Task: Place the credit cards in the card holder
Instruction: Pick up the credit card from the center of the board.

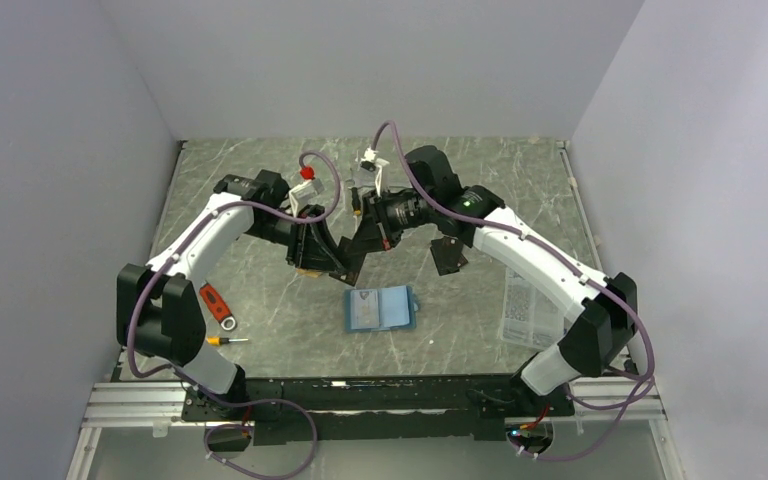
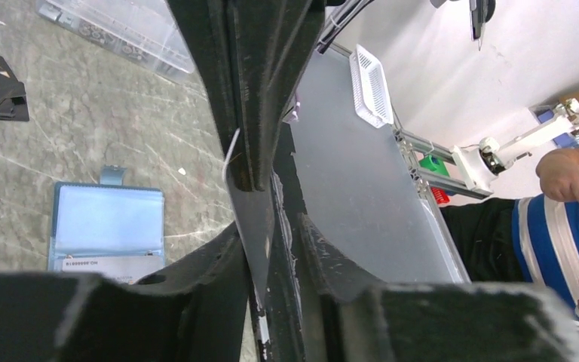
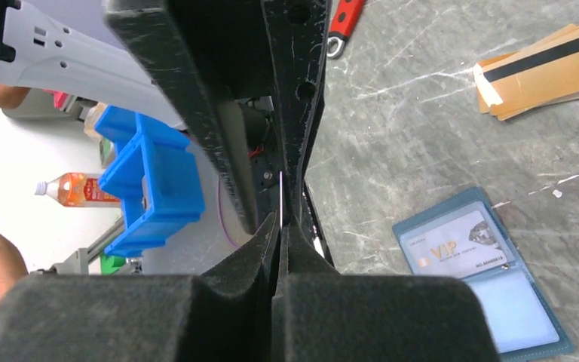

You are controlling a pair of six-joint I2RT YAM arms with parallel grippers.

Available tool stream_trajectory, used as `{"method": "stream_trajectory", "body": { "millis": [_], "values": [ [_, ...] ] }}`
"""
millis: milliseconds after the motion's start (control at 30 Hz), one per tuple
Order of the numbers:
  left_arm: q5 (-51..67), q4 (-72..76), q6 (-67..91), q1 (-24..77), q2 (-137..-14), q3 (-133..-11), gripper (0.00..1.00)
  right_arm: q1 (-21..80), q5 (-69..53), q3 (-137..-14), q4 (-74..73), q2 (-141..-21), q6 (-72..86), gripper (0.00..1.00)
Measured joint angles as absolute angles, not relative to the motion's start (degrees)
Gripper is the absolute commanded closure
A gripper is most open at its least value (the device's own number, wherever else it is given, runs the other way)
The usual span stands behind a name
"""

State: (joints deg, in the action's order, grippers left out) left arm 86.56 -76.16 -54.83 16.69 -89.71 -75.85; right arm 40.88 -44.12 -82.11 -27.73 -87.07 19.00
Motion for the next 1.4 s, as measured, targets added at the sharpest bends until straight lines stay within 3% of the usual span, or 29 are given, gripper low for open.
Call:
{"method": "stream_trajectory", "body": {
  "millis": [67, 100, 167, 233, 333, 500, 667, 1133, 1400],
  "values": [
    [86.6, -73.8, -52.8, 16.6, -89.4, -74.7, 0.92, 41.1, -44.3, -82.4, -27.9, -87.4, 18.9, 0.99],
    [86.5, -72.8, -51.9, 16.6, -89.4, -74.1, 1.00, 41.2, -44.6, -82.4, -28.0, -87.4, 18.9, 0.90],
    [86.6, -70.8, -50.1, 16.6, -89.1, -73.4, 1.00, 41.3, -45.1, -82.4, -27.9, -87.4, 19.0, 0.75],
    [86.6, -69.3, -48.6, 16.6, -88.8, -73.3, 1.00, 41.3, -45.0, -82.4, -27.1, -87.4, 19.9, 0.66],
    [86.9, -67.9, -46.9, 16.6, -88.3, -73.3, 1.00, 41.0, -44.4, -80.4, -22.9, -86.9, 21.8, 0.58],
    [86.3, -68.9, -46.6, 16.5, -88.7, -74.3, 1.00, 39.6, -43.0, -68.4, -12.4, -81.2, 28.9, 0.58],
    [86.7, -80.2, -55.9, 15.2, -93.7, -81.4, 1.00, 37.9, -41.5, -58.9, -4.2, -74.7, 35.3, 0.62],
    [87.3, -84.7, -60.1, 14.2, -93.7, -79.4, 0.98, 38.0, -41.0, -57.7, 11.5, -78.0, 45.6, 0.73],
    [87.1, -87.7, -63.4, 12.2, -93.6, -79.4, 0.95, 39.6, -41.2, -57.7, 15.5, -80.3, 47.9, 0.71]
  ]
}}
